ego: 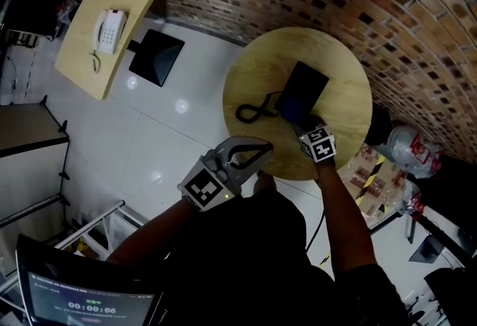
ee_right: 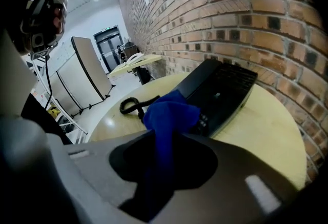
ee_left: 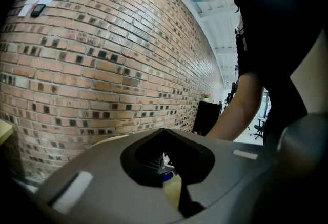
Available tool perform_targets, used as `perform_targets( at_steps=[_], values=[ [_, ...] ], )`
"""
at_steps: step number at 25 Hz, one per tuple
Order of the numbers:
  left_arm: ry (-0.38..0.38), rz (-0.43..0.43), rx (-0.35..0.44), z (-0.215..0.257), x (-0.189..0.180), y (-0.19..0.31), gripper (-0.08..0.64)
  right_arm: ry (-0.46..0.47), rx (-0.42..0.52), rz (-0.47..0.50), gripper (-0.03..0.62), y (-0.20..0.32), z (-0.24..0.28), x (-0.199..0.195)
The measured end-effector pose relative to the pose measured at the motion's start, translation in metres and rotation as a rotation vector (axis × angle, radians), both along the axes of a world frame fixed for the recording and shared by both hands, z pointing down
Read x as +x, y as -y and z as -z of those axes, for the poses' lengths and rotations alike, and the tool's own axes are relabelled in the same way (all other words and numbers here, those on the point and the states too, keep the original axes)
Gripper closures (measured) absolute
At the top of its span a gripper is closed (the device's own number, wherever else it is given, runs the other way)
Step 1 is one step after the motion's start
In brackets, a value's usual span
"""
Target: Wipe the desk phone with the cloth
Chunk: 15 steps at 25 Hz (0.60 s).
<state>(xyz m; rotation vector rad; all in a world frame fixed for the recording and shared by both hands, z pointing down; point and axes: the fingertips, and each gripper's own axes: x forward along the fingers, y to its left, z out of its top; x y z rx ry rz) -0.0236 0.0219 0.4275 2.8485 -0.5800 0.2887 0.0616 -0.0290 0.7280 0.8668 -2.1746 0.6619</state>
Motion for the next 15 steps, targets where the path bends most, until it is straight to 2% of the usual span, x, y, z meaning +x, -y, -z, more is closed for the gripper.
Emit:
perform_targets(
  at_steps=[4,7,10,15],
  values=[
    [-0.003,0.001,-0.006,0.000,-0.001,-0.002,0.555,0.009,-0.028,0.007,0.500,-0.017,-0.004,-0.008],
    [-0.007,0.006,-0.011,0.000,-0.002,-0.003,0.555,0.022,-0.007,-0.006,0.500,-0.013,0.005,-0.005],
    [-0.010,0.009,-0.006,0.001,-0.004,-0.005,0.555,0.027,0.051,-0.023,0.500,0.012,0.026,0.002],
    [-0.013,0.033,-0.007,0.001,-0.011,-0.004,0.554,-0.011,0.162,-0.043,0.500,0.085,0.057,0.018]
  ],
)
